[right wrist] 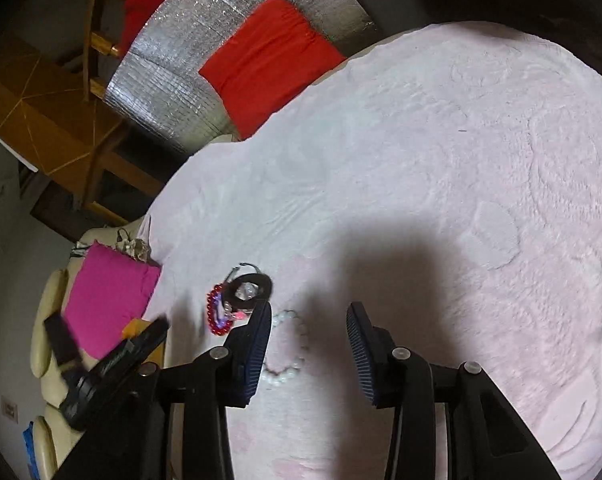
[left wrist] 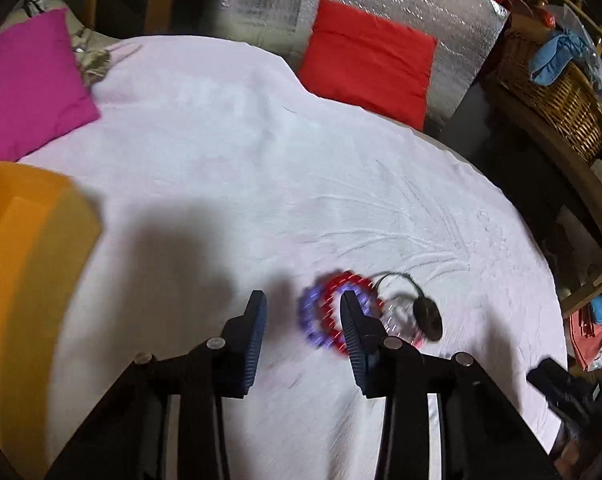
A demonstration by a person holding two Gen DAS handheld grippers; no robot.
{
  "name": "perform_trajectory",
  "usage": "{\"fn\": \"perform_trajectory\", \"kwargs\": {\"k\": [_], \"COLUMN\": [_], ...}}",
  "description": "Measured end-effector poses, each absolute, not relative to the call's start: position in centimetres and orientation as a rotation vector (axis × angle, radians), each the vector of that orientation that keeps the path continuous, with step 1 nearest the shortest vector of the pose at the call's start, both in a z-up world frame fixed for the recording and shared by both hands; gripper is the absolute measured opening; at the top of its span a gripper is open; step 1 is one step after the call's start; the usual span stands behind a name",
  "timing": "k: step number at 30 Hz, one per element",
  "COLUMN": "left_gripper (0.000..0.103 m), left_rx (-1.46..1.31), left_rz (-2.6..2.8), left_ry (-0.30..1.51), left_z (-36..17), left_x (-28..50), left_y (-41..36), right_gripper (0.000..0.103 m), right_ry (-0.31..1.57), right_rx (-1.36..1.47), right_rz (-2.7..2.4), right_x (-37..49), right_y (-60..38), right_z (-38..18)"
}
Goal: Organize jewelry
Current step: 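Lower the left tool onto the bead bracelets and grasp the purple bracelet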
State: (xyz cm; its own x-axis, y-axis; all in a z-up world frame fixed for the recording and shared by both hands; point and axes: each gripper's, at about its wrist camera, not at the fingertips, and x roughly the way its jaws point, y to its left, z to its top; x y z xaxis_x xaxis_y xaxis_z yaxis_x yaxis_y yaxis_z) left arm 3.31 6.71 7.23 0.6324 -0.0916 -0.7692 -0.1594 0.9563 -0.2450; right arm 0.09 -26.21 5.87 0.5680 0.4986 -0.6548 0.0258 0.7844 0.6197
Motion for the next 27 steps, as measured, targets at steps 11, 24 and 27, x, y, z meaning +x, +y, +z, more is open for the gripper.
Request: {"fn": "perform_trajectory", "kwargs": {"k": [11,24,27], "left_gripper": [0.013,0.009,0.009], "left_rx": [-0.161,-0.138,-0.135], "left_rz": [0.037,0.000,-0.069], "left_ry": [1.004,1.035,1.045], "left_z": [3.7,4.6,4.6], "left_x": [5.6,1.8,1.1], "left_y": [4.2,7.1,6.9], "right_gripper": [0.043,0.066,0.063], "right_ry": [0.960,0.942,0.955], "right_rx": [0.598,0.166,0.074], "right_rz": [0.408,0.475,0.419], "right_x": [2.0,4.0,4.8], "right_y": [-24.2,-11.4,-10.2], "right_z": [4.8,4.5,3.1]}}
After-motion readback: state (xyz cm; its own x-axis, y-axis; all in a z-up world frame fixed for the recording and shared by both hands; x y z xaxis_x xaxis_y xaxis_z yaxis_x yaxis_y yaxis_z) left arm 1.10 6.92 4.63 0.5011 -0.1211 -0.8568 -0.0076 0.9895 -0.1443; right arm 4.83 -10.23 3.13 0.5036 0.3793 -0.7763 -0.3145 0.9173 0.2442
